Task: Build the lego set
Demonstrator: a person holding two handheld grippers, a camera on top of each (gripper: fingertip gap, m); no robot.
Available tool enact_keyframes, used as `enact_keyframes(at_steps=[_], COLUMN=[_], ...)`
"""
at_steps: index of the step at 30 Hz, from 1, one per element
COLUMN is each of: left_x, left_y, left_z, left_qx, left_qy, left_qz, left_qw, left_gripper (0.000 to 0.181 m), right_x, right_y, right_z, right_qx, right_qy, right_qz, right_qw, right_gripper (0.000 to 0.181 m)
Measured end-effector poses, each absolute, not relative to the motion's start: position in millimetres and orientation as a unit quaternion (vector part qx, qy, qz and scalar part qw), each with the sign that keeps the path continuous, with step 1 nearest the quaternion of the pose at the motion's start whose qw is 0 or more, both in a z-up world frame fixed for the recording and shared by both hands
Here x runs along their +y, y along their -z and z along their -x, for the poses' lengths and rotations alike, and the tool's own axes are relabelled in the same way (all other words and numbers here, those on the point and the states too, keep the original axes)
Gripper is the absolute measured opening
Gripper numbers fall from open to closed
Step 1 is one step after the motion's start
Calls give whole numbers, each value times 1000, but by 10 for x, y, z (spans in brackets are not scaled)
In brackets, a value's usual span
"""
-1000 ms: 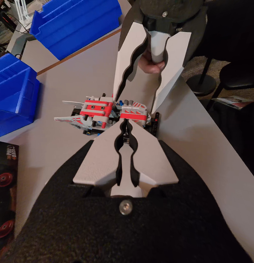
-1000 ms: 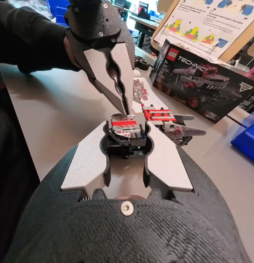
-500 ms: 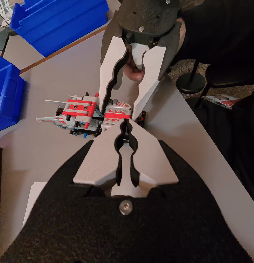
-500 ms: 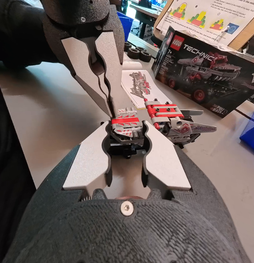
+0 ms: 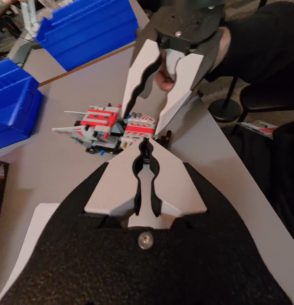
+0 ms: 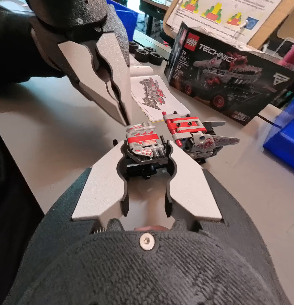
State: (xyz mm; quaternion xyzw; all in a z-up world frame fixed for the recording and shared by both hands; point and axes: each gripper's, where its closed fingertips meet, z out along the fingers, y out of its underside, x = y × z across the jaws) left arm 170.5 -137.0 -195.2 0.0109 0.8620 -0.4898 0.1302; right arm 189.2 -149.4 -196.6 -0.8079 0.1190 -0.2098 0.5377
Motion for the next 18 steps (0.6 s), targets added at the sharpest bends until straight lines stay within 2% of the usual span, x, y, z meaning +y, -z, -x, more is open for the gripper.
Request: enact_keyframes(at_steps=[3,6,8,12,18], left_x=[-1143,-851,-703,-549,-343], left_y=[1855,1873,1891,1904,1948], left_z=[-1817,-1932,-1977,-1958,-1932], left_qx=[844,841,840,834,836], left_qy=[511,503,498,507,500], left_qz=[39,79,100,115,138], left_qw=[156,183,192,187,182], left_gripper=[0,2,4,6,10], right_x=[-1543,-1567,-1480,-1402,-1506], right_y=[1833,1791,1815,1984,2119], right_z=[-1929,-2003,-1987,-2026,-2044], right_qx=[183,290,331,366,346], right_qy=[257,295,285,305,347], right_qz=[776,719,696,709,754], right_qw=[546,559,569,519,437], right_gripper=[45,68,69,78,65])
